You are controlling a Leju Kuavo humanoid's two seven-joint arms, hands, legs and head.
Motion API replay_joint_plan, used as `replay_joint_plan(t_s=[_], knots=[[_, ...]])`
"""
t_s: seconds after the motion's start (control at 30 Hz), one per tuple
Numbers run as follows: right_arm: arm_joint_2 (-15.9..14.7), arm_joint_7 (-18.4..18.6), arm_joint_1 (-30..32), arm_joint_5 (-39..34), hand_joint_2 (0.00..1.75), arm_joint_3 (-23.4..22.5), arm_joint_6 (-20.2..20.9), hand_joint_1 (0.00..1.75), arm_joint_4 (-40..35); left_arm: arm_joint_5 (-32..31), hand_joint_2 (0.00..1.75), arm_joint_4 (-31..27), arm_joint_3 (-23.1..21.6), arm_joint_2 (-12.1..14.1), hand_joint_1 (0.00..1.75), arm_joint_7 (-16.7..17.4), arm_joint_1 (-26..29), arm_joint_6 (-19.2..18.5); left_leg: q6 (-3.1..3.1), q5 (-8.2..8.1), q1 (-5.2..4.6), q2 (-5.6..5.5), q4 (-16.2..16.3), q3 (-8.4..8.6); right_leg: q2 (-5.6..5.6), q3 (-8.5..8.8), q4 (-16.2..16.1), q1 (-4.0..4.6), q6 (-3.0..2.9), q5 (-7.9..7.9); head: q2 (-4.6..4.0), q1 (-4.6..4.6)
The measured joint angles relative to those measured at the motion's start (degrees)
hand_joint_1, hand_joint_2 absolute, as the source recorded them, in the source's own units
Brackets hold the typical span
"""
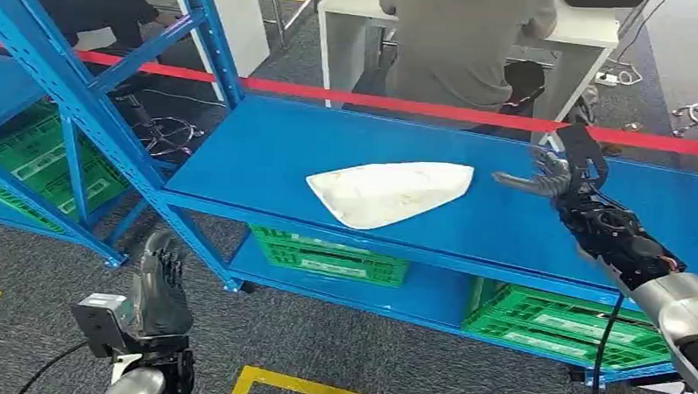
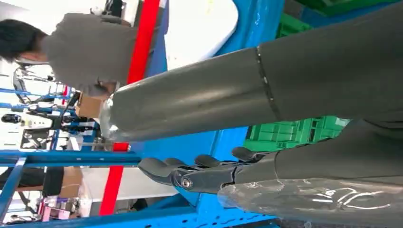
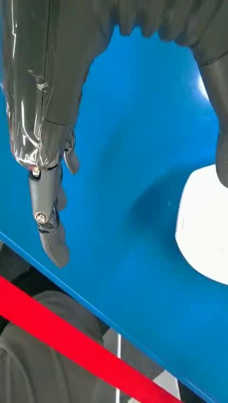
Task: Take the parts from the cabinet and place them on the table.
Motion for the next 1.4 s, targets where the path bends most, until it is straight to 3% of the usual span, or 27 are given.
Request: replay_joint_plan(t_s=[0.37,0.73,1.4], knots=[[-0.02,-0.17,-0.10,-1.33,1.75,0.35,2.19,0.00,-0.72,0.46,0.00,0.04,-0.04,0.00,0.00,0.00,-0.21,-0.24,0.00,0.00,0.00,0.00,0.00,-0.01,0.00,0.01,0.00,0.00,0.00,0.00,0.00,0.00],[-0.24,2.05,-0.46,-1.22,1.75,2.30,2.69,0.00,-3.19,0.98,0.00,1.22,-0.17,0.00,0.00,-0.24,-0.64,-2.05,0.00,0.00,0.00,-0.01,-0.01,-0.02,-0.02,0.02,0.00,0.00,0.00,0.00,0.00,0.00],[1.97,0.83,-2.89,-1.14,1.75,6.62,4.83,0.00,0.29,0.68,0.00,1.20,-0.17,0.13,0.00,-0.02,0.89,0.04,0.00,0.00,0.00,-0.07,-0.01,-0.06,-0.09,0.02,0.00,0.01,0.00,0.00,0.00,0.00]])
